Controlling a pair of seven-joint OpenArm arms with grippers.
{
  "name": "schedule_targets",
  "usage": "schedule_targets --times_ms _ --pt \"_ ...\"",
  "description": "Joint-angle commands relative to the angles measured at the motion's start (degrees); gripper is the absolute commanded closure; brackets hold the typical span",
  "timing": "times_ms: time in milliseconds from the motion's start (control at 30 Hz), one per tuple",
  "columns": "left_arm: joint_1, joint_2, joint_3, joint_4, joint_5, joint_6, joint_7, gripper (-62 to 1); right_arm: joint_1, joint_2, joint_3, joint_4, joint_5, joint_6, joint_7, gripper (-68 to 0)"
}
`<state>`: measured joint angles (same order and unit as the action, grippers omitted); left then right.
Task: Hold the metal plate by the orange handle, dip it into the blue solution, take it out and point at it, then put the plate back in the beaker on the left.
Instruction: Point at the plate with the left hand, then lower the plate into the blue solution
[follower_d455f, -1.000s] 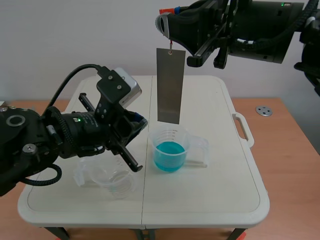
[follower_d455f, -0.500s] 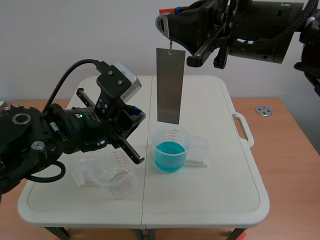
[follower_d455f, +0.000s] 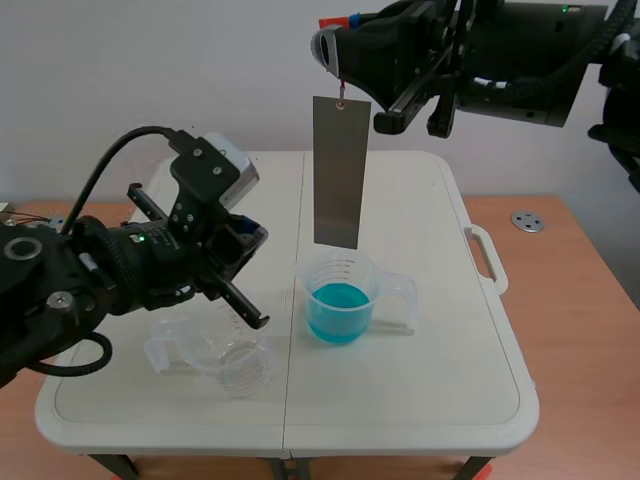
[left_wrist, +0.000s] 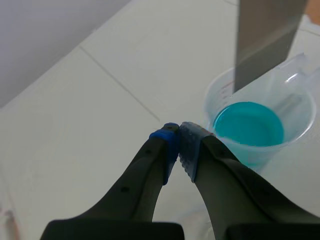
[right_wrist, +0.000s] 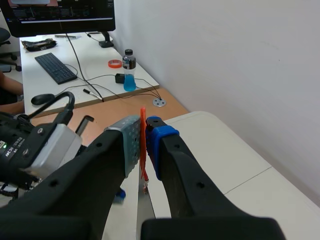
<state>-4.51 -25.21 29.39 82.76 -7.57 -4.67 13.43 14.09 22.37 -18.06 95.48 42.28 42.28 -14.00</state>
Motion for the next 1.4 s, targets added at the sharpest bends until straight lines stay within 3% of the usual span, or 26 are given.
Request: schedule_targets --times_ms 0,300,533,700,800,1000,1167,1367 --pt "2.64 -3.5 -1.88 2.62 -1.42 1.07 -0.76 -3.0 1.31 0.28 0.15 0.46 0.85 0.44 1.07 -1.3" --pt "22.23 -20.0 -17.86 10.54 -9.46 5.09 -1.03 -3.0 1.29 0.28 0.15 0.44 0.83 0.44 1.05 -1.3" --pt "43.43 -26.36 -32.85 9.92 -9.53 9.49 -0.98 -3.0 1.29 0.13 0.11 -1.22 0.83 0.44 1.09 -1.3" --pt "55.04 -26.25 -35.5 6.51 -7.19 9.11 -1.09 -3.0 1.29 -0.15 0.09 -3.54 0.83 0.44 1.27 -1.3" --pt "59.04 -25.24 -35.1 3.23 -7.19 6.58 -2.95 -3.0 1.31 -0.15 0.09 -4.35 0.83 0.44 1.31 -1.3" --pt "59.71 -21.7 -32.92 -4.35 -7.17 -0.11 -9.11 -3.0 1.29 -0.55 -0.31 -6.34 0.81 0.44 1.27 -1.3" --pt "59.71 -17.86 -29.42 -7.23 -6.05 -2.86 -11.06 -3.0 1.29 -1.53 -0.48 -9.09 0.79 0.44 1.29 -1.3" --pt "59.47 -12.02 -25.09 -8.83 0.87 -4.04 -11.08 -3.0 1.31 -3.06 -2.03 -12.7 -0.26 0.44 1.27 -1.3"
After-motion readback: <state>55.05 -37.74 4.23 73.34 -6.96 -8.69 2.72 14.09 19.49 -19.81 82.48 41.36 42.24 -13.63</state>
